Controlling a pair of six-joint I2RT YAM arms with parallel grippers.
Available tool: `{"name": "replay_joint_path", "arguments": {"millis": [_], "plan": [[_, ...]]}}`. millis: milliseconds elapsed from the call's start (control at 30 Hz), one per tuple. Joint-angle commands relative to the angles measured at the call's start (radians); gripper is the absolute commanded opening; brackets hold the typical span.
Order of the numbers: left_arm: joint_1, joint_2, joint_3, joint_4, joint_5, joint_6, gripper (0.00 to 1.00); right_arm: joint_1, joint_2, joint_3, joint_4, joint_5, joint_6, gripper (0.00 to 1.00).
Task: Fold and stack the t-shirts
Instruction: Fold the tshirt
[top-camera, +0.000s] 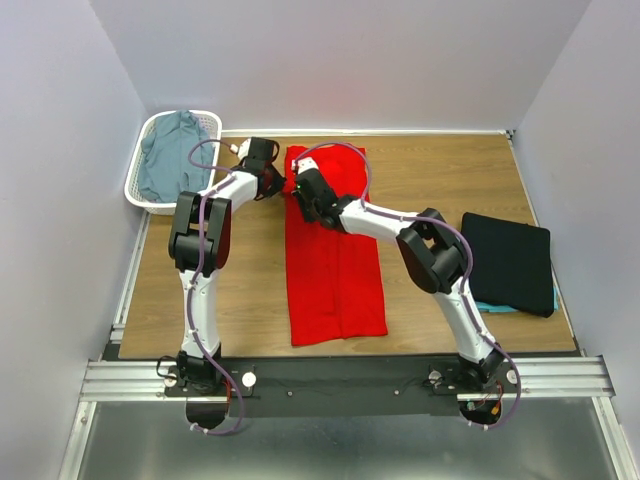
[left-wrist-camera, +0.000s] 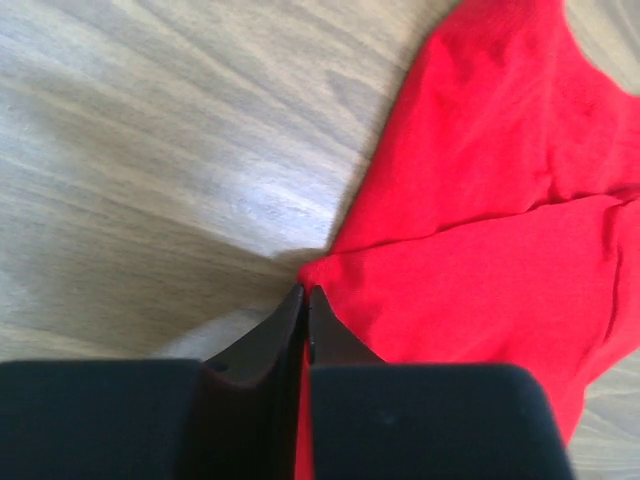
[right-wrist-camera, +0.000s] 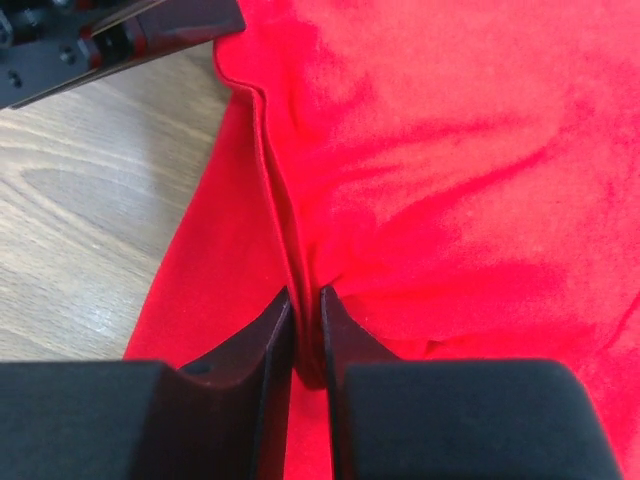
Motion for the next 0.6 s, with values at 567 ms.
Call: {"name": "replay_joint_path", "arguments": {"millis": [567], "plan": [[-0.061, 0.094, 0.312, -0.044, -0.012, 0.044, 0.00, -0.002, -0.105, -0.062, 0.012, 0.053, 0.115, 0.12]]}}
